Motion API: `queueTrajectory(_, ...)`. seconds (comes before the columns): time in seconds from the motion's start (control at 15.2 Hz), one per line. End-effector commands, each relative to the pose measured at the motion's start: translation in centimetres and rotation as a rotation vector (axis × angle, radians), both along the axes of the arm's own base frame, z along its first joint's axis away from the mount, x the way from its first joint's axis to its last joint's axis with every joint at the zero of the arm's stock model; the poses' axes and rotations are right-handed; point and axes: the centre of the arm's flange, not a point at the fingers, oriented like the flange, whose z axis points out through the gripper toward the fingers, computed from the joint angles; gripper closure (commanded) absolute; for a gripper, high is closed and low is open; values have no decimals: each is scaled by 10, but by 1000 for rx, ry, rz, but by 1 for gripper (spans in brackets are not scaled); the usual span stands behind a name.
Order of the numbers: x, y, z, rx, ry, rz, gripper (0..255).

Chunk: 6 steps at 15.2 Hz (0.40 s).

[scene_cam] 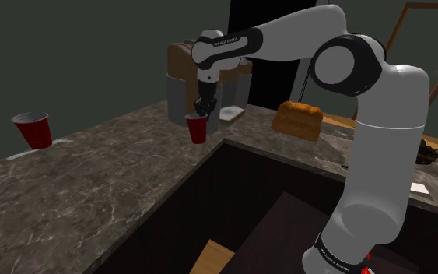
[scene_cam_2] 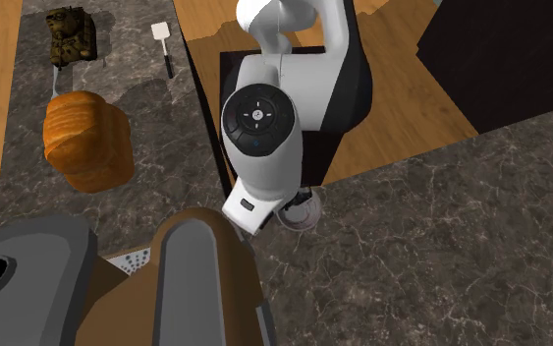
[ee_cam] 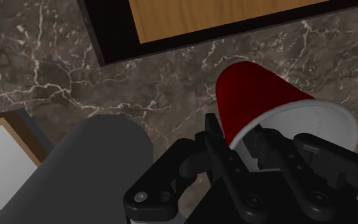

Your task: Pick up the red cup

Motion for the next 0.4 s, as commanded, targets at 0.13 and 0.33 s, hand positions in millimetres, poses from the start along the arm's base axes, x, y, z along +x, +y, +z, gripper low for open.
queueTrajectory(0.13,1,-4,29,-4,-15,-8,255)
queueTrajectory(0.33,1,-4,35,-4,-15,-8,255)
